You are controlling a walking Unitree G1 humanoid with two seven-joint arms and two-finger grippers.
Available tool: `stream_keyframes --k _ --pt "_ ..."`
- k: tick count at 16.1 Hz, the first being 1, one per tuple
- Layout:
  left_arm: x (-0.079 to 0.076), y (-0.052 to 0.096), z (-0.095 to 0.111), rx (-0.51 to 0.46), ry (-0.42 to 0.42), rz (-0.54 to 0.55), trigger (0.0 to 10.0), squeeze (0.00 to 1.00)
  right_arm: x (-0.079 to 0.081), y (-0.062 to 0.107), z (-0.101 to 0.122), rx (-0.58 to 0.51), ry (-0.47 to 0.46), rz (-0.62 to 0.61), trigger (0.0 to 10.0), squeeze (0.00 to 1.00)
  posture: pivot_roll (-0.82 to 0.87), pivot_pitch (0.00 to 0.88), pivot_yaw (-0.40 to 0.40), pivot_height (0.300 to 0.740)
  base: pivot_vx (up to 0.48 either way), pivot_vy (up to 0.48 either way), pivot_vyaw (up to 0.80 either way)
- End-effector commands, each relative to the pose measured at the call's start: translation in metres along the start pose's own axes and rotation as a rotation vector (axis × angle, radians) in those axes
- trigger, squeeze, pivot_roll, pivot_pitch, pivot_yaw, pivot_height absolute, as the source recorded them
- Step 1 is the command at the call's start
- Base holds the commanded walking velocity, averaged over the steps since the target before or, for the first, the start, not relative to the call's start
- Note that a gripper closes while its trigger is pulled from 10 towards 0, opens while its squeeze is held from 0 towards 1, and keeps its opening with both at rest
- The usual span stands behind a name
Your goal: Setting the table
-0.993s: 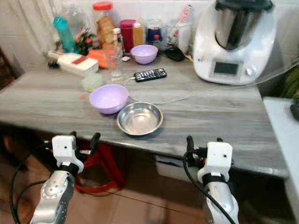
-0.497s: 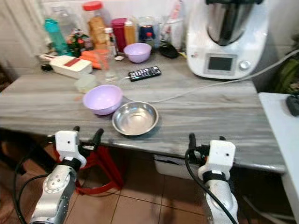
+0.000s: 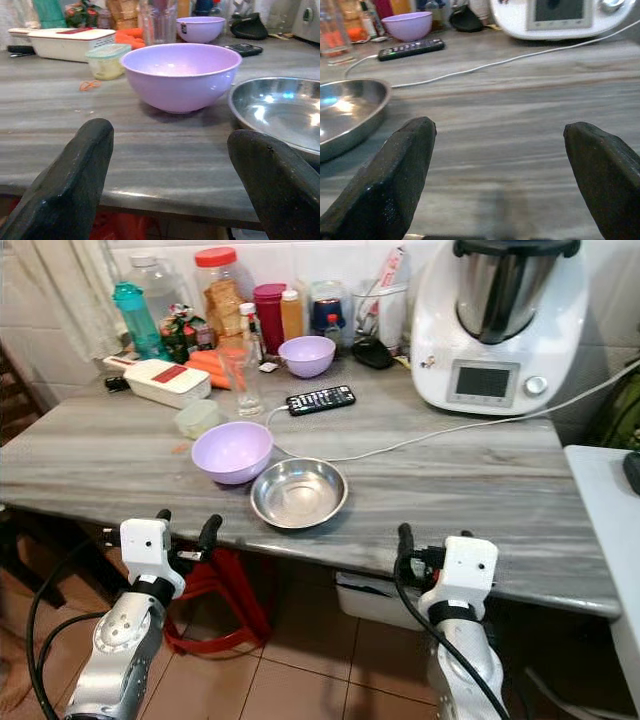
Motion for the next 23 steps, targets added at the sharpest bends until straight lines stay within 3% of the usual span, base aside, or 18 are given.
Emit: stream_keyframes --k 1,15,23 --pt "0.0071 -0.0020 0.0062 -0.013 -0.017 0.019 10.0 0.00 0.0009 -0.0032 -0.0006 0.013 0.002 -0.001 10.0 0.00 -0.16 0.000 0.093 0.740 -0.262 0.000 0.00" --pt "0.0032 -0.0055 0.0061 -0.007 -0.015 0.008 10.0 0.00 0.0026 -0.0069 -0.0084 0.069 -0.075 0.025 10.0 0.00 -0.17 0.000 0.100 0.740 -0.286 0.000 0.00" --pt "0.0045 -0.0030 0.0022 0.006 -0.016 0.007 10.0 0.00 -0.0011 -0.0089 -0.0065 0.036 0.027 0.015 10.0 0.00 -0.16 0.000 0.097 0.740 -0.289 0.000 0.00"
Point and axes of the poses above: a point about 5 cm out from each wrist's last joint towards the gripper, its own y axis pointing back from the gripper into the wrist, its own z axis along the axis of the wrist's last joint, x = y × z, the point moved 2 cm from there along -y, pointing out of the wrist towards the gripper, and after that the axes turned 1 degree about -y, right-handed, at the moved point
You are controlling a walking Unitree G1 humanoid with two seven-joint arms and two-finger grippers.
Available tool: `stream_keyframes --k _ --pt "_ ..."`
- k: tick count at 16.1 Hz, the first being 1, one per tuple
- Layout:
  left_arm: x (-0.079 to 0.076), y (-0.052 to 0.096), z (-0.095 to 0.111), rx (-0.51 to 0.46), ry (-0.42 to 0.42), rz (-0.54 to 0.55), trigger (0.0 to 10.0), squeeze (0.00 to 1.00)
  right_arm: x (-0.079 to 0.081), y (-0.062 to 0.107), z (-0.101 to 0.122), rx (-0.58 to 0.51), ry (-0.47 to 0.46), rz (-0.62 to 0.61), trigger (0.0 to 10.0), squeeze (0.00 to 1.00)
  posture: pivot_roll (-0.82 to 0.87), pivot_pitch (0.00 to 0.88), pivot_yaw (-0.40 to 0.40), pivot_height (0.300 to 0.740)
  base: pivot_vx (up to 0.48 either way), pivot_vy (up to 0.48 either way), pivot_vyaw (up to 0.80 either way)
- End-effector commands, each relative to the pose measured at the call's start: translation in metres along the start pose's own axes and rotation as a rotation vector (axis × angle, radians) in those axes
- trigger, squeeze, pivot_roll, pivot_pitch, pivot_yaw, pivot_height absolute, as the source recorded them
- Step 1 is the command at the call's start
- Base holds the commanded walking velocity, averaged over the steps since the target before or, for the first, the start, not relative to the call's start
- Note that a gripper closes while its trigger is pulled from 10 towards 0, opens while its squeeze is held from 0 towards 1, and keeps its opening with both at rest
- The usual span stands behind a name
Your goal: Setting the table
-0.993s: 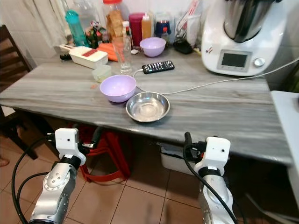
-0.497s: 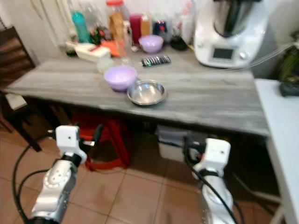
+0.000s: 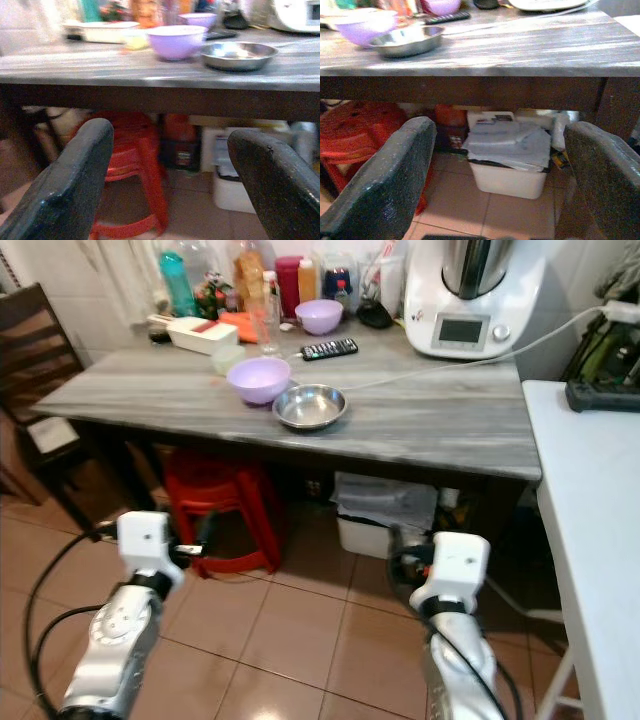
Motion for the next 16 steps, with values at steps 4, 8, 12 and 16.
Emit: stream_keyframes --k 4,8,12,16 --pt "0.000 0.003 -0.003 0.008 0.002 -0.010 10.0 0.00 0.000 0.002 -0.008 0.057 -0.005 0.011 10.0 0.00 -0.16 0.000 0.097 0.740 -0.293 0.000 0.00" --pt "0.002 0.003 -0.002 -0.020 0.017 -0.023 10.0 0.00 -0.002 0.003 -0.004 0.034 -0.008 0.011 10.0 0.00 -0.16 0.000 0.095 0.740 -0.074 0.000 0.00" --pt "-0.001 0.001 0.003 -0.023 0.048 -0.038 10.0 0.00 -0.001 0.000 0.004 -0.005 0.043 0.015 10.0 0.00 -0.16 0.000 0.098 0.740 0.000 0.000 0.00" --pt "-0.002 0.003 0.015 -0.080 0.046 -0.062 10.0 0.00 -0.009 0.008 0.024 -0.097 0.080 -0.039 10.0 0.00 -0.16 0.000 0.096 0.740 0.000 0.000 0.00"
Point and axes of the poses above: a point about 5 cm out from each wrist's last joint towards the gripper, its own y axis pointing back from the gripper into the wrist, its own z axis along the axis of the wrist's last joint, x = y × z, the point moved 2 cm from there along -y, pointing out of the wrist towards the gripper, and after that the axes turned 1 degree about -y, right-handed, at the moved point
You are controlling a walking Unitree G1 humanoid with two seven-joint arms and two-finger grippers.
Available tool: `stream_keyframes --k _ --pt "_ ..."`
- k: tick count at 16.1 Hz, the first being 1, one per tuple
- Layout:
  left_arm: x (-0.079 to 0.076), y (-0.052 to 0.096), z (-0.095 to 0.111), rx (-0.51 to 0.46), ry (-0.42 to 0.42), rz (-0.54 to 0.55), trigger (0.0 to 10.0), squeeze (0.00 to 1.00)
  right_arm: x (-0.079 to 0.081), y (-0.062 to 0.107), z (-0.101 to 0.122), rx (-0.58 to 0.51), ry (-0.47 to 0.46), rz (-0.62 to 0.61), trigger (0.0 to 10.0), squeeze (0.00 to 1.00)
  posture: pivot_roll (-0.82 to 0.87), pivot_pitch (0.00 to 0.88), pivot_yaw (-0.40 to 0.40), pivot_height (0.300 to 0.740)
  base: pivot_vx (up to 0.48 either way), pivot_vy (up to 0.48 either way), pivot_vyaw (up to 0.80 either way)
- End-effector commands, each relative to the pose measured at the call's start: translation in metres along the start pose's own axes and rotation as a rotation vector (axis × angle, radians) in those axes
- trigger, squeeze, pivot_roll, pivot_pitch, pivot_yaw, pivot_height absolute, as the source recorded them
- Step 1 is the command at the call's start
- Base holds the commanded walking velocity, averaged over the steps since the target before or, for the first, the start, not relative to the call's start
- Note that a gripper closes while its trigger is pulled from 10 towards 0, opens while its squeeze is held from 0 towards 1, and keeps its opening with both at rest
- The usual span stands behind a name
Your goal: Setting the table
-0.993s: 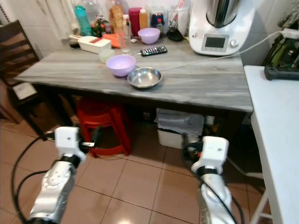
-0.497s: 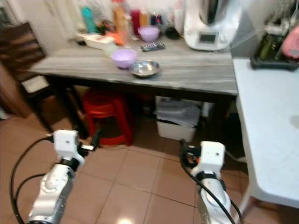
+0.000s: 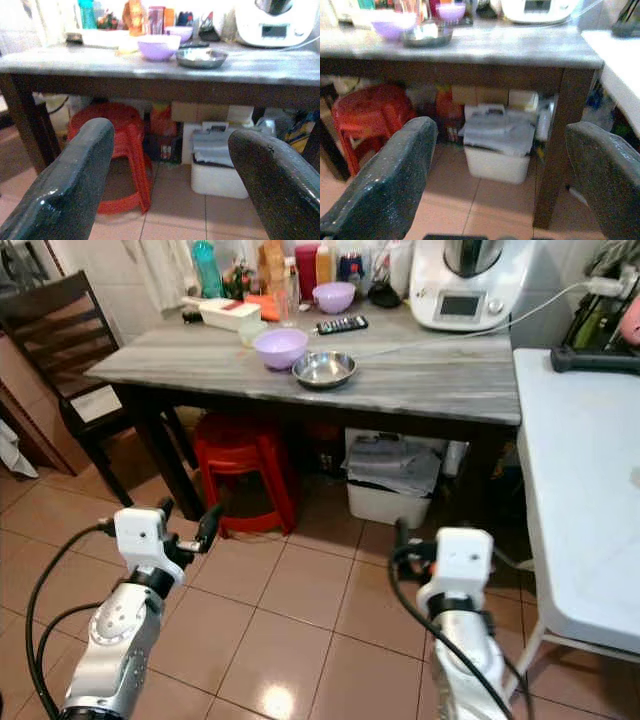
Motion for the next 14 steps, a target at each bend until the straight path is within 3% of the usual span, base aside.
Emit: stream_keyframes --k 1,4,7,9,11,14 --pt "0.009 0.005 0.003 -0.012 -0.023 0.013 10.0 0.00 -0.008 0.007 0.011 -0.055 0.037 -0.027 10.0 0.00 -0.16 0.000 0.098 0.740 0.000 0.000 0.00" --pt "0.011 0.006 0.001 -0.005 -0.023 0.024 10.0 0.00 -0.016 0.014 0.011 -0.067 0.054 -0.065 10.0 0.00 -0.17 0.000 0.099 0.740 0.000 0.000 0.00" --pt "0.001 0.002 0.002 0.001 -0.003 -0.023 10.0 0.00 -0.015 0.014 0.015 -0.080 0.086 -0.072 10.0 0.00 -0.17 0.000 0.105 0.740 0.000 0.000 0.00" --pt "-0.003 0.002 0.002 0.002 0.005 -0.055 10.0 0.00 -0.012 0.014 0.014 -0.078 0.079 -0.059 10.0 0.00 -0.17 0.000 0.105 0.740 0.000 0.000 -0.80" --pt "-0.003 0.002 0.002 -0.003 0.008 -0.057 10.0 0.00 -0.008 0.013 0.014 -0.084 0.073 -0.041 10.0 0.00 -0.17 0.000 0.105 0.740 0.000 -0.276 -0.80" --pt "-0.003 0.002 0.002 -0.003 0.011 -0.058 10.0 0.00 -0.006 0.012 0.014 -0.084 0.074 -0.026 10.0 0.00 -0.17 0.000 0.103 0.740 0.000 -0.368 0.00"
Point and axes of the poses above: a point about 5 cm out from each wrist's last joint towards the gripper, its own y axis pointing back from the gripper into the wrist, its own z axis along the axis of the wrist's last joint, x = y × z, the point moved 2 cm from there along -y, pointing out of the wrist towards the gripper, and after that the axes turned 1 degree about -y, right-handed, at the moved point
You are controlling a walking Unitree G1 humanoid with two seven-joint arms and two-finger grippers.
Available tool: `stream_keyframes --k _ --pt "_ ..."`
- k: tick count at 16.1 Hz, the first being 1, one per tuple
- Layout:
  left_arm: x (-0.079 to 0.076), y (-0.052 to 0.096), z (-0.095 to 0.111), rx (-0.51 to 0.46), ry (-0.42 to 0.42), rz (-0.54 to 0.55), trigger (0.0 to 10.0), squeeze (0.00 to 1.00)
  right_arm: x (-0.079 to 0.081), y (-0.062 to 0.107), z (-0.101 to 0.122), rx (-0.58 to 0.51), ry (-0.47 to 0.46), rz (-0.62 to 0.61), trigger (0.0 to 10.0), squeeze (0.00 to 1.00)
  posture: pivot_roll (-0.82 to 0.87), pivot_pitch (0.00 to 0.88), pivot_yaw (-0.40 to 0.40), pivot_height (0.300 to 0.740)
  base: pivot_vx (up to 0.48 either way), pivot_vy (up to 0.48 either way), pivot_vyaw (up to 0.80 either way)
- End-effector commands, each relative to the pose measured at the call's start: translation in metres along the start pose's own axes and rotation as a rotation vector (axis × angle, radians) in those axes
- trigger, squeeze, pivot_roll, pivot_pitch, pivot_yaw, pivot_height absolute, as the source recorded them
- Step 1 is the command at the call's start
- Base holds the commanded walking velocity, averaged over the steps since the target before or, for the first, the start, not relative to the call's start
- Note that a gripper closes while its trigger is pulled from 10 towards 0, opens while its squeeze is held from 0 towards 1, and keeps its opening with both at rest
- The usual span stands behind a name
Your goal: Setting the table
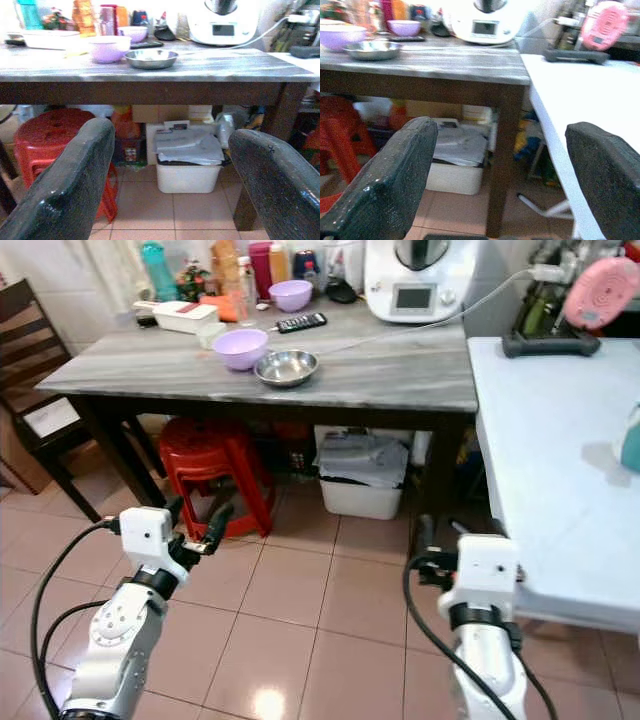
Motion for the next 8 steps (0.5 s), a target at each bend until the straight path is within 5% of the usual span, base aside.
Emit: stream_keyframes --k 1,8 --pt "0.0028 0.0011 0.0019 -0.003 -0.003 0.008 10.0 0.00 0.0031 -0.0015 0.0048 -0.022 -0.001 0.013 10.0 0.00 -0.17 0.000 0.101 0.740 0.000 -0.368 0.00" --pt "0.0023 -0.0008 0.0017 -0.001 -0.001 -0.001 10.0 0.00 0.0057 -0.0085 0.0059 -0.028 -0.011 0.022 10.0 0.00 -0.16 0.000 0.095 0.740 0.000 -0.384 0.00"
Point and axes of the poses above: a point about 5 cm out from each wrist's last joint towards the gripper, its own y axis pointing back from the gripper into the wrist, its own z axis along the axis of the wrist's last joint, x = y × z, the point moved 2 cm from there along -y, pointing out of the wrist towards the gripper, and after that the axes turned 1 degree about -y, right-handed, at the moved point
